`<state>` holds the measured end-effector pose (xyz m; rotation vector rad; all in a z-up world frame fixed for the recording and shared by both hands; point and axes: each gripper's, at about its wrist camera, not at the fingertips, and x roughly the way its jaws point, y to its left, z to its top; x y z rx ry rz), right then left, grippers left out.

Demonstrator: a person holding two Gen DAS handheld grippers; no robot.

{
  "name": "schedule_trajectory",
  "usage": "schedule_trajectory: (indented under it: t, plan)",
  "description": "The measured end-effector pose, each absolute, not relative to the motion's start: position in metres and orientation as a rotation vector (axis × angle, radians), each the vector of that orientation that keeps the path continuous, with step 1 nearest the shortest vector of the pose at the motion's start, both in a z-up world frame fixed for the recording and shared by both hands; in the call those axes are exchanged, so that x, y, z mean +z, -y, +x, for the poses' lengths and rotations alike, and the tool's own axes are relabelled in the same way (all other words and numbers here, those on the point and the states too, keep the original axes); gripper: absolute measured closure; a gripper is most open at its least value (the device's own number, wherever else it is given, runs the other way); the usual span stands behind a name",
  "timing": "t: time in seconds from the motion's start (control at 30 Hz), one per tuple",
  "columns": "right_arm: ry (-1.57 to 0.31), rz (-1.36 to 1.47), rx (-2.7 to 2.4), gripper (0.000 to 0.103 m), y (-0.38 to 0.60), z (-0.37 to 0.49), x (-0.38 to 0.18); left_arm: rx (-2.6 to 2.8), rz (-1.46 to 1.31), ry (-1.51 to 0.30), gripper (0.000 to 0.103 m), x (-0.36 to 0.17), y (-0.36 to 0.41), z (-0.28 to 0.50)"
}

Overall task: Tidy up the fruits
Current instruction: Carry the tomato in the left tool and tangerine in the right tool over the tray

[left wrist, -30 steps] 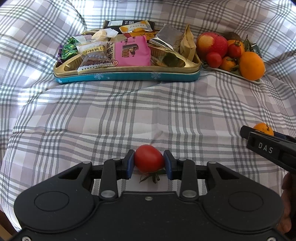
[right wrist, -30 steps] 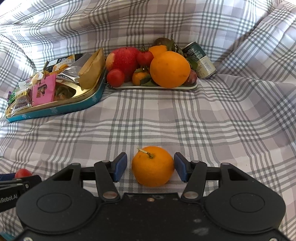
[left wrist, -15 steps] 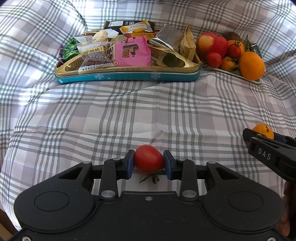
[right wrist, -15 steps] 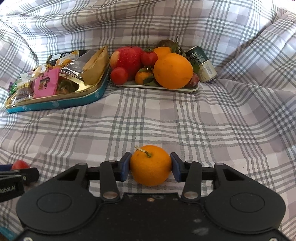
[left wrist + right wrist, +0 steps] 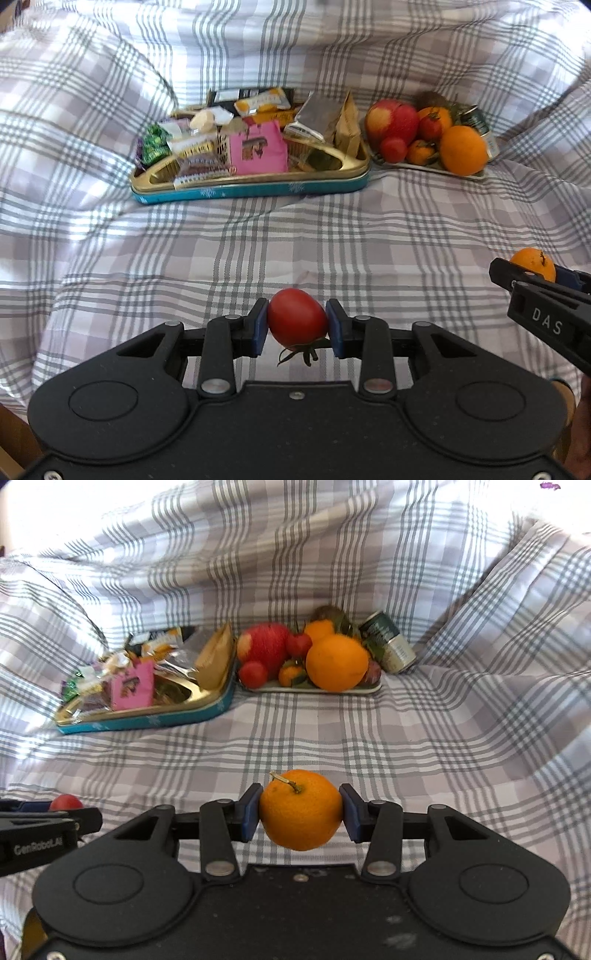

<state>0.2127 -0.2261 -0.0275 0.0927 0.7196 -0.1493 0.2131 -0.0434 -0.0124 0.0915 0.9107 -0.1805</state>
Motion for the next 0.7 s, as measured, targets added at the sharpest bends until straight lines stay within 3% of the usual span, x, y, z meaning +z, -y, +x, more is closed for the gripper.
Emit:
schedule_trajectory:
  t: [0.7]
  plan:
    - [-0.568,0.146,-0.084,0.056,0.211,0.044,0.037,-0.237,0.126,-0.830,0.060,0.032,0.031,0.089]
